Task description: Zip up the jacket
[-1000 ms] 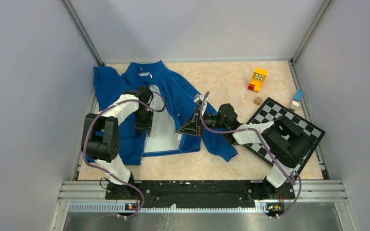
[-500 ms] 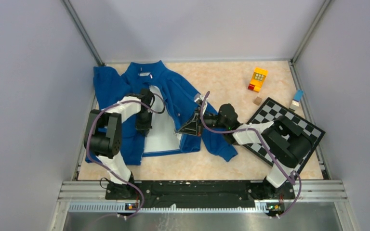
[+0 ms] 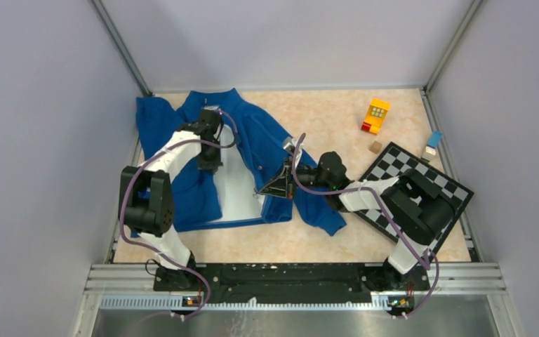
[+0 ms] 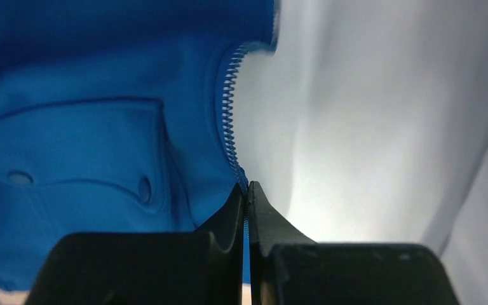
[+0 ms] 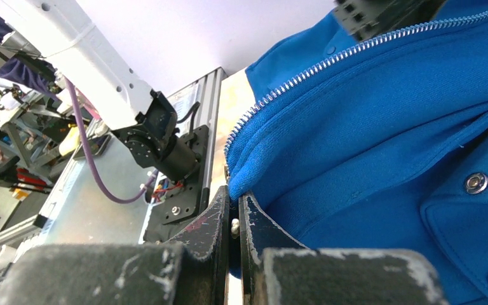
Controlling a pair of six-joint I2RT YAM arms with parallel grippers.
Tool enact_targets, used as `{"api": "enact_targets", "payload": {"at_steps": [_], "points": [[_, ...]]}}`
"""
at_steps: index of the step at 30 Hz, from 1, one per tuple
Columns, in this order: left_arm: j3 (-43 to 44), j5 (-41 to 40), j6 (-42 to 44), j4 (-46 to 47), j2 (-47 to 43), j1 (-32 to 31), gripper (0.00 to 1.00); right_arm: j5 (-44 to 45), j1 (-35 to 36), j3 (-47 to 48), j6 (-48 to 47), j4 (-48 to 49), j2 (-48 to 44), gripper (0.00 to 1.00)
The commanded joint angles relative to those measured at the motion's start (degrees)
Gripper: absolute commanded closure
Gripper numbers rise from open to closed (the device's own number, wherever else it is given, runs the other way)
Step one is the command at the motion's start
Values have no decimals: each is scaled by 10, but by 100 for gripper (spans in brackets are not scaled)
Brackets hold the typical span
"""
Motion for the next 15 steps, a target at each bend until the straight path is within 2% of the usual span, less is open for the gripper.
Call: {"api": "enact_targets", "payload": {"at_steps": [1,7,11,15], "points": [[79,-2,-33,64,76,-1,100,-4,-1,1,-7,26,-23,100],[172,-22,-23,44,177,0,98,-5,-1,1,-7,24,-20,100],[140,-22,-15,41,132,1,57,-4,-1,3,-14,14,-25,100],[55,5,-24,42,32,0,43,-6,-1,4,-9,19,-22,100]]}}
